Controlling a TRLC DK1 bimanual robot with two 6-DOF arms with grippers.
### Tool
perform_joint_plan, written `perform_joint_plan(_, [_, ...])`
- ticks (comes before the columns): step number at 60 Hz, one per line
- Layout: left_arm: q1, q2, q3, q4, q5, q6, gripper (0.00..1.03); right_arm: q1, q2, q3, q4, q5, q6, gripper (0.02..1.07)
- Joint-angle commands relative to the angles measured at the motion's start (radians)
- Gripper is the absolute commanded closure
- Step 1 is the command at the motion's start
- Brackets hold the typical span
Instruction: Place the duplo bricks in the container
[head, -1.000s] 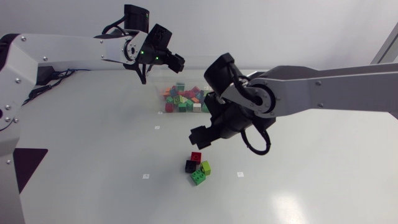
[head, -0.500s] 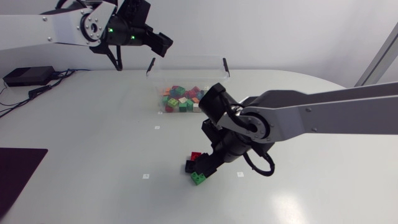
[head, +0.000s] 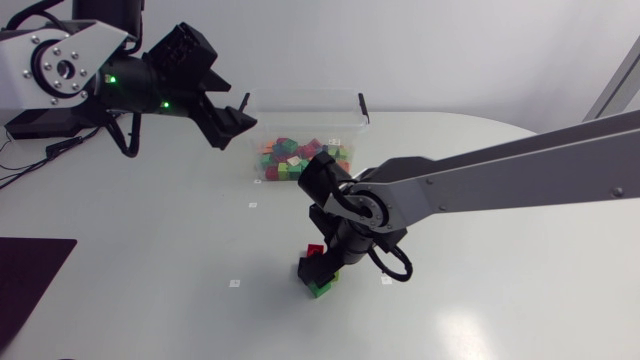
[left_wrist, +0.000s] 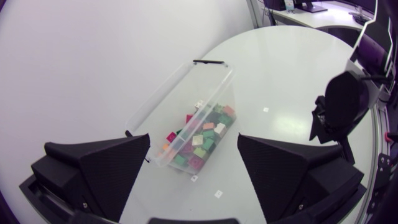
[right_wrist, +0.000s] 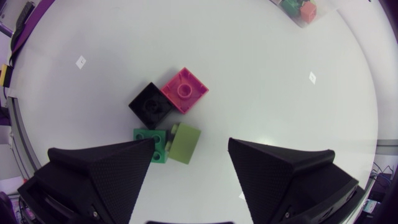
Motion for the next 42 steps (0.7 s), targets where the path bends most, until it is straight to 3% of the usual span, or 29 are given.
perform_joint_plan(1, [0.005, -0.041, -0.057, -0.014, 0.010, 0.064, 0.05, 0.015, 0.031, 0.031, -0.001, 0.014, -0.011, 0.22])
perform_joint_plan(29, [-0.005, -0.101, -0.175, -0.039, 0.029, 0.142, 0.06, -0.017, 0.063, 0.040, -0.004, 0.037, -0.006, 0.25])
perform_joint_plan(42, [-0.047, -0.102, -0.207, -0.076, 0.030, 0.191, 0.06, -0.025, 0.059, 0.013, -0.001, 0.038, -0.006, 0.25])
